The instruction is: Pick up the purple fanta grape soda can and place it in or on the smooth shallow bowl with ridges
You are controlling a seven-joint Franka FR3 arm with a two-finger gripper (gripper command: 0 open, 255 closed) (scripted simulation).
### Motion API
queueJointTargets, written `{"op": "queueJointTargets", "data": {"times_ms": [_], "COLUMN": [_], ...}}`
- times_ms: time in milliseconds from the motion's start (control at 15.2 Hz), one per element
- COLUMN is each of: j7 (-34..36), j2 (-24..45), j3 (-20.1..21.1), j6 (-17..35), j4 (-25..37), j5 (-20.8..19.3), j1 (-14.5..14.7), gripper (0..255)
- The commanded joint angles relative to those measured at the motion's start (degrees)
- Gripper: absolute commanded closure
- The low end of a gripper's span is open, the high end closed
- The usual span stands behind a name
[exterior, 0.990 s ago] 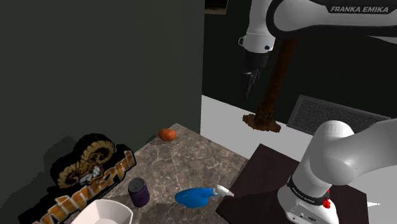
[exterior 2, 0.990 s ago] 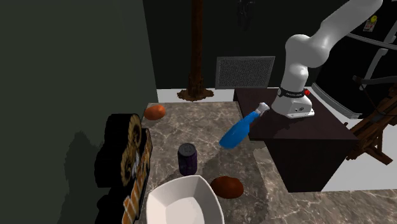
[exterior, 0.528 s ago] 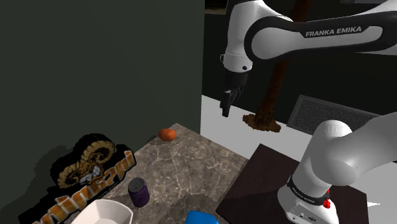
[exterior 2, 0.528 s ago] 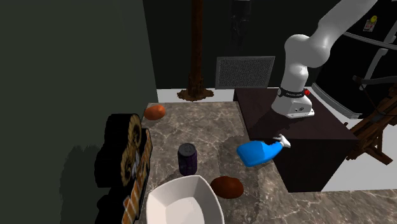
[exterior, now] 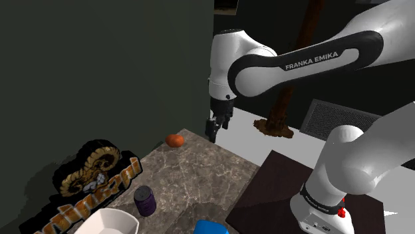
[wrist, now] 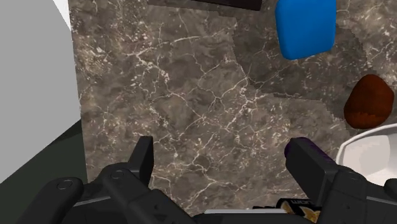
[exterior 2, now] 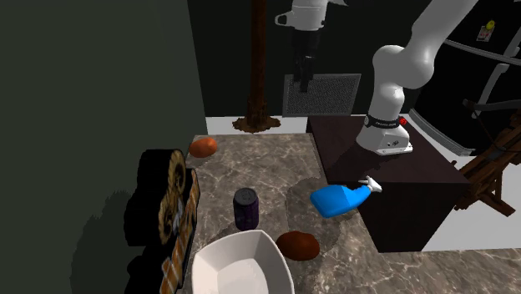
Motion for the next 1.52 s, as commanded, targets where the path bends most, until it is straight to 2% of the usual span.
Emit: {"op": "queueJointTargets", "data": {"times_ms": [0,462,858,1122,1452], "j7": [2.02,10.91,20.86,27.75,34.5], "j2": [3.49,17.35,31.02,40.5,51.99], "j3": [1.89,8.54,12.28,12.42,10.46], "j6": [3.32,12.99,18.79,20.75,21.25], "j4": [0.54,5.37,12.51,18.87,28.62], "j5": [0.07,-3.05,-10.96,-17.69,-24.7], "j1": [0.23,0.53,1.49,4.05,9.15], "gripper": [0,0,0,0,0]}}
